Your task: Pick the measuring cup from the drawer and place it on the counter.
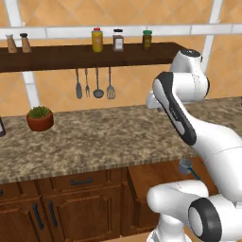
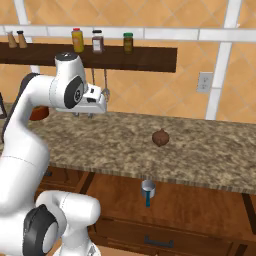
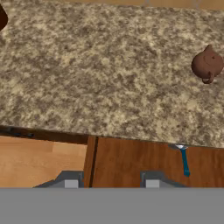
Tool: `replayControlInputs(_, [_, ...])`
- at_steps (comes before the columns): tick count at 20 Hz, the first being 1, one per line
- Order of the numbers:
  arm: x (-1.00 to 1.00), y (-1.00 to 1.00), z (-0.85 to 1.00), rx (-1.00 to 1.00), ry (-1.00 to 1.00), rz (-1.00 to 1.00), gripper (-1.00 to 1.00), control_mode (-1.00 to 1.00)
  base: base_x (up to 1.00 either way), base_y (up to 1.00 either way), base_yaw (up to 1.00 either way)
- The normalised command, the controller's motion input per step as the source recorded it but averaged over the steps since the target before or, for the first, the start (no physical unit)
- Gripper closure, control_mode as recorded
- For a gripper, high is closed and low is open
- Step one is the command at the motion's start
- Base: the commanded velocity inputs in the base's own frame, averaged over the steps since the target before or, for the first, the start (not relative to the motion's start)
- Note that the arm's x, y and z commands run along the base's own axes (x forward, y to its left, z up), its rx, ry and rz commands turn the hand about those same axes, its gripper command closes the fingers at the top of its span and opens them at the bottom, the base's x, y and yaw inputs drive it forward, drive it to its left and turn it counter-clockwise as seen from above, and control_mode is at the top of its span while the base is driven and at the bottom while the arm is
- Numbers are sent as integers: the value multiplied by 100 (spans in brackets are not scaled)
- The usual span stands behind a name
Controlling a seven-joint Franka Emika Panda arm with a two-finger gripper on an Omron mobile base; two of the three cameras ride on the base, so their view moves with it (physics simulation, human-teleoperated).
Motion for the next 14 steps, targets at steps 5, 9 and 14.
replayControlInputs(5, [-61, -17, -4, 0, -1, -7, -100, -100, 0, 0, 0])
replayControlInputs(9, [-61, -19, -53, -4, 9, -15, -100, -100, 0, 0, 0])
replayControlInputs(14, [-25, -14, -74, -5, 1, -11, -100, -100, 0, 0, 0])
